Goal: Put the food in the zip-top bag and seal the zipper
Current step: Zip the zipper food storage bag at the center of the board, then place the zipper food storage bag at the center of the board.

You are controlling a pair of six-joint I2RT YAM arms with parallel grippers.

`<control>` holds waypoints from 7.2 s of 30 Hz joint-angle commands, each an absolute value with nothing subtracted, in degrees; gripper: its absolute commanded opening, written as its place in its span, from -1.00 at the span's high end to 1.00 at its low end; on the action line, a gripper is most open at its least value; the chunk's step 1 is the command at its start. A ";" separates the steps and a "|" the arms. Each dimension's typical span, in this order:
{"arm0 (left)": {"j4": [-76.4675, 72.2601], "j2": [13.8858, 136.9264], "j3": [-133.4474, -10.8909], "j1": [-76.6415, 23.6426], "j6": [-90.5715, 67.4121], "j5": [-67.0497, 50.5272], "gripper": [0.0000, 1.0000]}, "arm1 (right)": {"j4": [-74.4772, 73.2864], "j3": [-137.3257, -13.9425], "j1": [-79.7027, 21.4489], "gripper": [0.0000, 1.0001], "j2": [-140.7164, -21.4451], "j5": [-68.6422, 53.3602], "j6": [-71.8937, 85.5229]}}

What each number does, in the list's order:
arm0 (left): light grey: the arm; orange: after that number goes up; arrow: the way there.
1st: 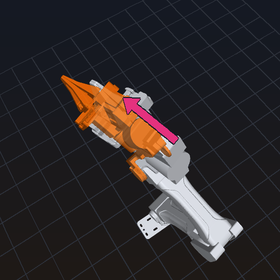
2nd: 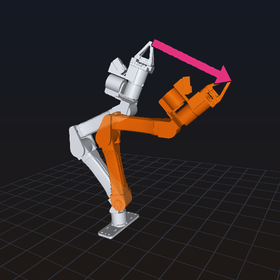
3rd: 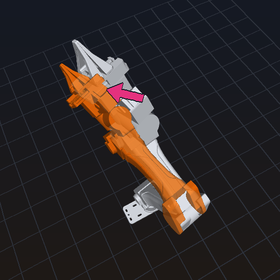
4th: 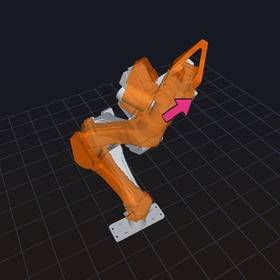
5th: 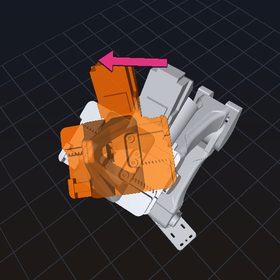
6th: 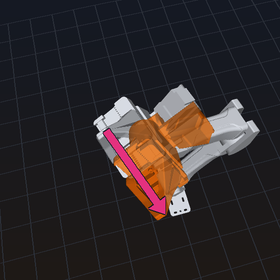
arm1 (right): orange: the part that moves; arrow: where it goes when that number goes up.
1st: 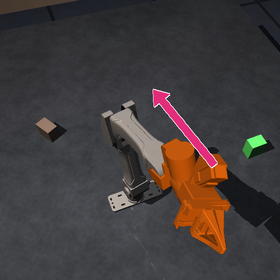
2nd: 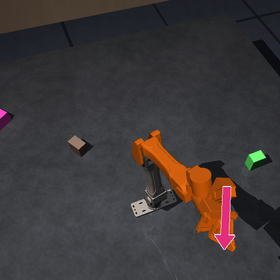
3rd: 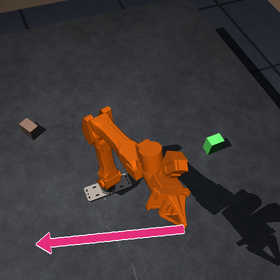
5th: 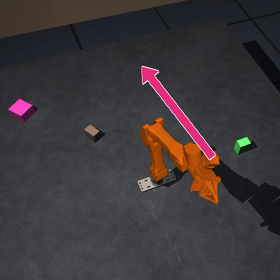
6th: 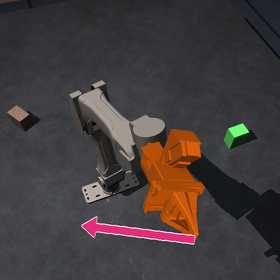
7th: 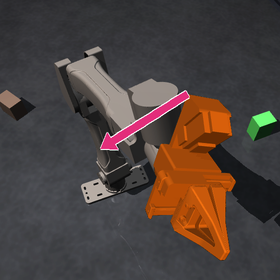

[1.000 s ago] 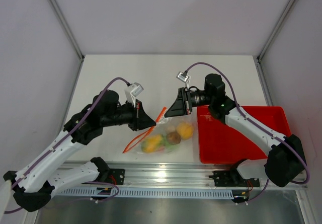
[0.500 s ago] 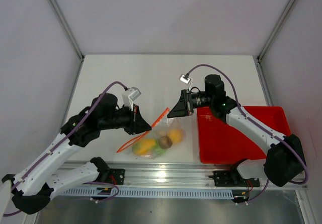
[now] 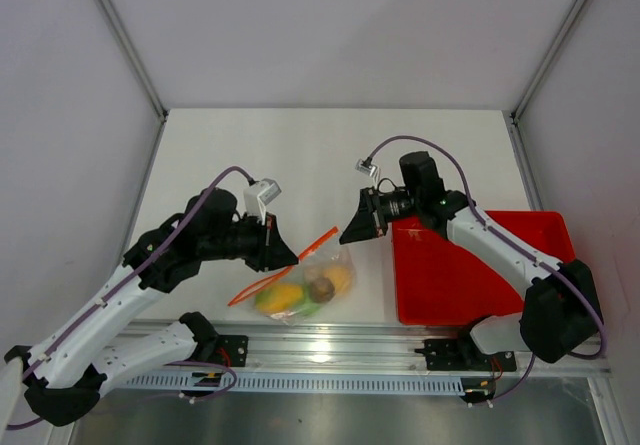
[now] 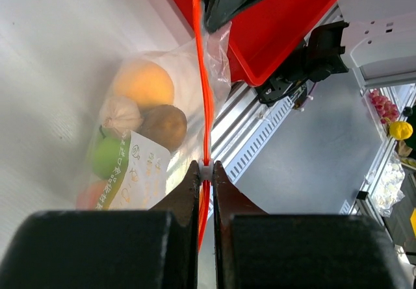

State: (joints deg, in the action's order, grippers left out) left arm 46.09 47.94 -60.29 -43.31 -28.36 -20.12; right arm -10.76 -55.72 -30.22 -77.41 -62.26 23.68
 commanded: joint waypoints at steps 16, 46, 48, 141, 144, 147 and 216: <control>43.42 48.52 -60.73 -42.80 -25.49 -26.98 0.99 | -30.32 -76.64 -29.18 -0.46 -83.67 -63.71 5.98; 43.33 49.13 -60.73 -42.80 -25.66 -27.69 0.99 | -11.95 -66.89 -32.96 0.48 -85.34 -77.70 16.08; 43.33 49.13 -60.65 -42.80 -25.58 -27.60 0.99 | -11.87 -66.89 -33.05 0.52 -85.25 -77.96 16.17; 49.83 47.02 -62.75 -42.71 -22.15 -21.01 0.99 | -53.61 -92.29 -50.54 1.00 -93.08 -44.93 -12.31; 50.53 46.76 -62.40 -42.71 -22.76 -19.43 0.99 | -52.56 -90.36 -50.63 1.00 -92.38 -40.02 -10.55; 51.15 45.53 -61.35 -42.71 -24.17 -17.59 0.99 | -49.75 -87.72 -50.63 1.00 -90.01 -35.00 -8.09; 66.18 34.37 -67.94 -42.71 -37.44 8.79 -0.99 | -37.45 -103.18 -34.37 1.00 -117.15 -28.92 2.54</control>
